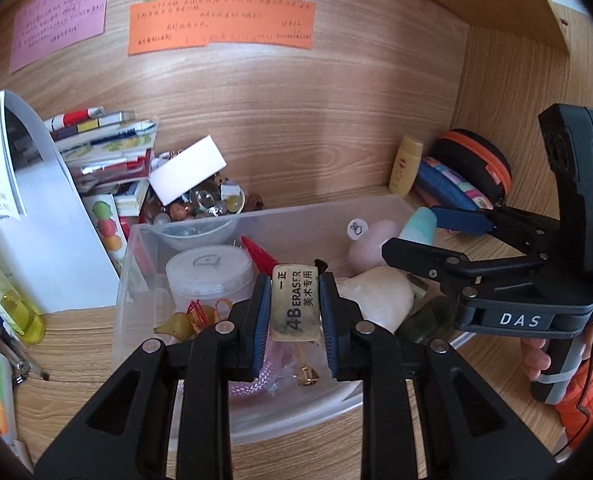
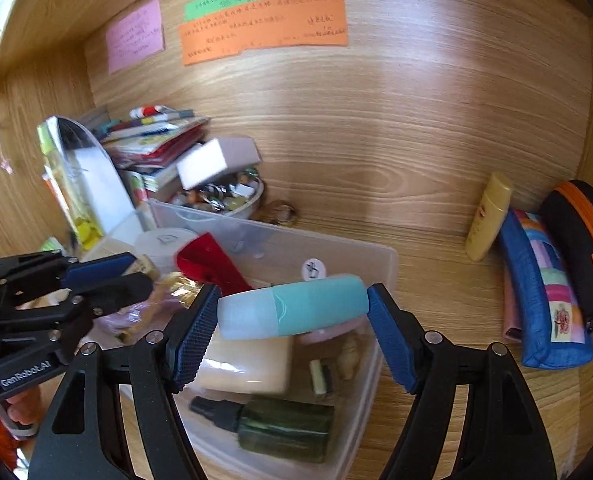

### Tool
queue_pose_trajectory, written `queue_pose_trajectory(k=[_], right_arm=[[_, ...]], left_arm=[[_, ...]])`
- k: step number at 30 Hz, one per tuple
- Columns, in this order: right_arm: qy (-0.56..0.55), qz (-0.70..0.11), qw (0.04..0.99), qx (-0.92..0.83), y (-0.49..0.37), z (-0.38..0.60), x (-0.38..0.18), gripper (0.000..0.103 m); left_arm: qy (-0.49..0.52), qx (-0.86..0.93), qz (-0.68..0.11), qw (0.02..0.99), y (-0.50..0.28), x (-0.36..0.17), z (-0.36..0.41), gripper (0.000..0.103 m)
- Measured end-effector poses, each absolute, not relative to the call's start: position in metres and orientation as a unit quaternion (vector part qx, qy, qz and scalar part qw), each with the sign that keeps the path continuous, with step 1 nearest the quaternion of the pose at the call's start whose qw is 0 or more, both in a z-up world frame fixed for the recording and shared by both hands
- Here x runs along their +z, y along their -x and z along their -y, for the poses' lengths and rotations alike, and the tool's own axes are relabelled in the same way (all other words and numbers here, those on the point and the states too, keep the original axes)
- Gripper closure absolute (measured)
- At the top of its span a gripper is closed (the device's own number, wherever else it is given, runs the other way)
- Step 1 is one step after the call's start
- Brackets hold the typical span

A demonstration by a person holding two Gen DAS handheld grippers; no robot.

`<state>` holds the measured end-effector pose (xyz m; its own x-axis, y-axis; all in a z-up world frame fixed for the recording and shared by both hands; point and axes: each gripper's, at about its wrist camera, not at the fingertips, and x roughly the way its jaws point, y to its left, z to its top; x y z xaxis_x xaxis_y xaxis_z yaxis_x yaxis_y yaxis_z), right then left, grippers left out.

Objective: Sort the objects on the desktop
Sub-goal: 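Carry the eraser into the box and open the left gripper while the right lowers the tube in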

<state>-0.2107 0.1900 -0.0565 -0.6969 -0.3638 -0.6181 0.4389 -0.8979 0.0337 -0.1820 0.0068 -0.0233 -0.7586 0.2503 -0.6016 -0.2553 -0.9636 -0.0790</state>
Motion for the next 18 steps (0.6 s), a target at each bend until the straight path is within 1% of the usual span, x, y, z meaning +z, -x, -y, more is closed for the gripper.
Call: queue_pose_trajectory(k=[16, 18], right_arm=[[-0.277, -0.142, 0.211, -0.927, 0.195, -0.171, -0.064, 0.032], [-0.273, -0.148, 0.211, -0.927, 0.193, -0.169, -0.064, 0.03]], left_arm=[[0.291, 0.948, -0.014, 0.126, 0.178, -0.032, -0.013, 0.08], [0.286, 0.949, -0.013, 0.128, 0.177, -0.032, -0.013, 0.08]])
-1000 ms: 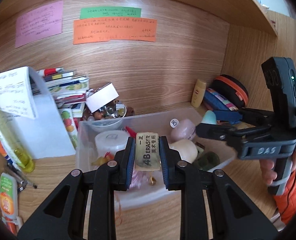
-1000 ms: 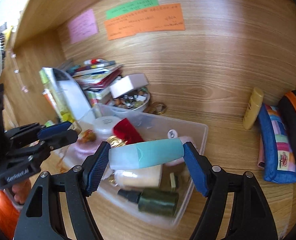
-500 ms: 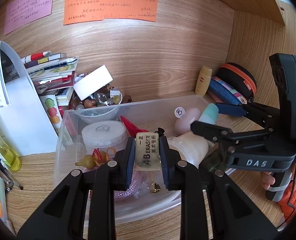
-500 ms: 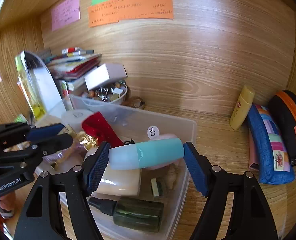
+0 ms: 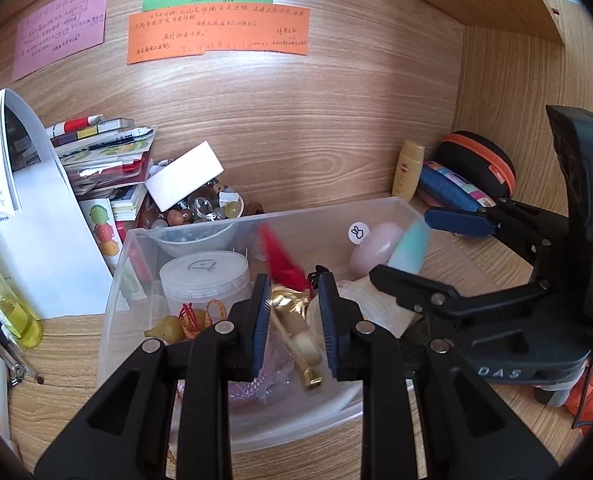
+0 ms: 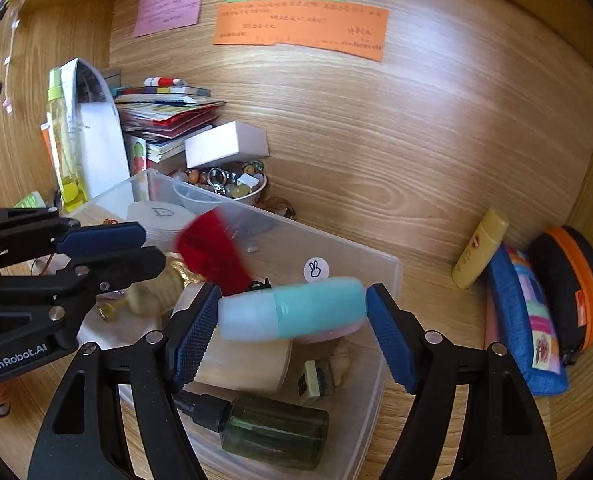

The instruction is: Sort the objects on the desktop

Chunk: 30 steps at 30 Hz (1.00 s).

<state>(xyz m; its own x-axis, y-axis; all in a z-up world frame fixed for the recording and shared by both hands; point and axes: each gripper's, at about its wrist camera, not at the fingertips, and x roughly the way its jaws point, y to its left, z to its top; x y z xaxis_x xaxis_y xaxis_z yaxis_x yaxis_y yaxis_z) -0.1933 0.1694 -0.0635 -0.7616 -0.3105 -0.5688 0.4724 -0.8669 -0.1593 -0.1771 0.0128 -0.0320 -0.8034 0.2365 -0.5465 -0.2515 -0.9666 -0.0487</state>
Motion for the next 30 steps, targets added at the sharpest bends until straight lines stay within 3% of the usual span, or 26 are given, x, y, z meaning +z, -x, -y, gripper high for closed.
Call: queue_pose_trajectory(k=[7, 17, 19, 21, 23, 30], right_arm=[[-0.26, -0.168, 0.198, -0.93, 0.189, -0.166, -0.064, 0.023], [-0.265, -0.145, 0.209, -0.93, 0.19, -0.174, -0.058, 0.019], [-0.273, -0.141, 0.22, -0.926, 0.19, -0.173, -0.059, 0.018], [-0.276, -0.144, 0.224, -0.924, 0.189, -0.171, -0.059, 0.018], [-0.277, -0.148, 0.227, -0.922, 0.187, -0.171, -0.057, 0.018], [-0.287, -0.108, 0.255, -0.917, 0.176, -0.182, -0.032, 0.018]], left_arm=[[0.271, 0.954, -0.013, 0.124, 0.173, -0.028, -0.011, 0.078], [0.236, 0.965, 0.011, 0.111, 0.162, -0.013, 0.006, 0.043], [0.226, 0.968, 0.007, 0.108, 0.158, -0.008, 0.007, 0.042], [0.214, 0.972, 0.002, 0.099, 0.154, -0.002, 0.007, 0.034], [0.207, 0.974, 0.006, 0.087, 0.15, 0.004, 0.008, 0.018], [0.203, 0.976, 0.028, 0.077, 0.133, 0.023, 0.017, 0.007]])
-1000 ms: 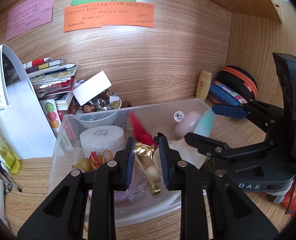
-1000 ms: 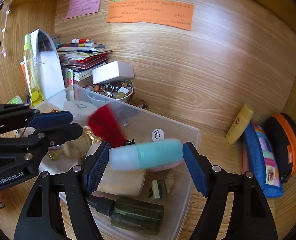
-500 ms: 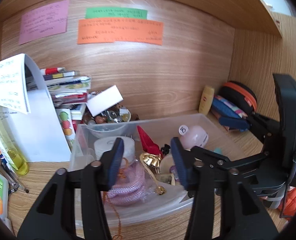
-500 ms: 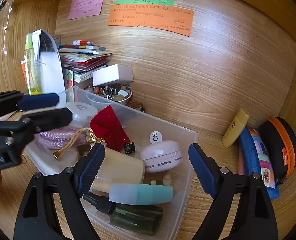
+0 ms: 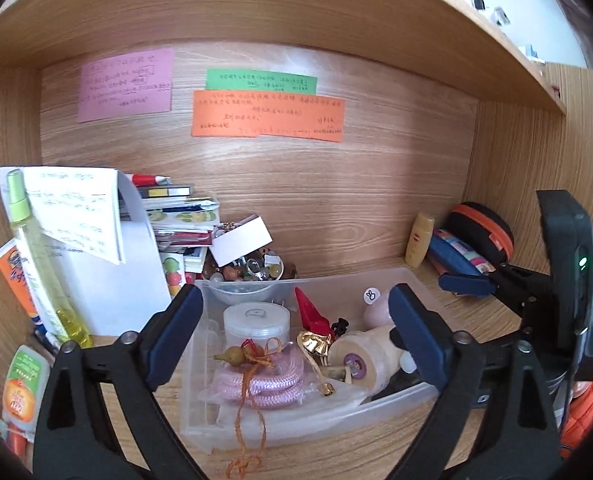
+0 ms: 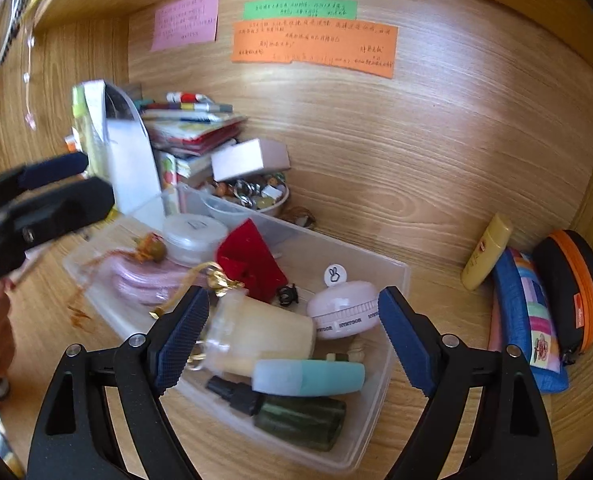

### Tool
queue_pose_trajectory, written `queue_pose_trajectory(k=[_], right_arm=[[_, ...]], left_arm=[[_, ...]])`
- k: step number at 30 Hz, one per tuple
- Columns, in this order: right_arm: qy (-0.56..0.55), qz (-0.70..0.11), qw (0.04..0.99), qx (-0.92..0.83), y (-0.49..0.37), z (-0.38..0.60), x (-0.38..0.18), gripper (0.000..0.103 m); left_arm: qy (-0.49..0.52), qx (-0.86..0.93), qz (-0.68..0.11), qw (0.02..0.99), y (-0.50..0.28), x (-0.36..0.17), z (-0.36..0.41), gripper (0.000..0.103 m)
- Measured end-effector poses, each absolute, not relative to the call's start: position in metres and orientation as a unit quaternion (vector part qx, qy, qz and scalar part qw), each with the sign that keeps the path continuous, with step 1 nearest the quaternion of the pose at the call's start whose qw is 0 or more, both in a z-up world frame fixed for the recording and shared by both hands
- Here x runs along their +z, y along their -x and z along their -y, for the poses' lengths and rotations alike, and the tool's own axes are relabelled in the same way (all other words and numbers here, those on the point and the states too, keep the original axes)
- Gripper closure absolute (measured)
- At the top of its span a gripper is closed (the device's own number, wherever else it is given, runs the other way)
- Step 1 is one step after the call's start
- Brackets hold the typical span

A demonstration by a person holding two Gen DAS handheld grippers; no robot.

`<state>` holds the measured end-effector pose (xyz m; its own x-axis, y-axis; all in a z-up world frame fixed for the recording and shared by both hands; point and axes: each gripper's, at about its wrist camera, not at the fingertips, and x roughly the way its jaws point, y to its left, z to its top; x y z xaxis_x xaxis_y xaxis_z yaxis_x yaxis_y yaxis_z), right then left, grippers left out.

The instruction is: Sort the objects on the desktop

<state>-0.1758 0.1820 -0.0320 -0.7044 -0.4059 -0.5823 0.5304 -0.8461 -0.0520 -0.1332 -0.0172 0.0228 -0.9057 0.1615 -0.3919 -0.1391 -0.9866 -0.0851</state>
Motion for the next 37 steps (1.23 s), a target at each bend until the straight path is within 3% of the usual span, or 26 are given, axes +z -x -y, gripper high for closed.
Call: queue_pose_trajectory(k=[2, 5, 18, 37], right_arm=[[-0.287, -0.097, 0.251, -0.919, 0.169, -0.187, -0.026, 0.016], [-0.27, -0.093, 0.229, -0.931, 0.154, -0.194, -0.02, 0.0], [-0.245, -0.098, 0.216, -0.94, 0.101, -0.211, -0.024, 0.0], [-0.243, -0.114, 0.227, -0.936, 0.085, -0.206, -0.031, 0.0]], left_arm=[[0.208, 0.975, 0.032, 0.068, 0.129, 0.025, 0.019, 0.006], [0.206, 0.978, 0.021, 0.039, 0.121, 0.025, 0.019, 0.006], [0.227, 0.973, 0.038, 0.012, 0.084, 0.007, 0.024, 0.004], [0.219, 0.975, -0.009, 0.036, 0.058, -0.008, -0.005, 0.004]])
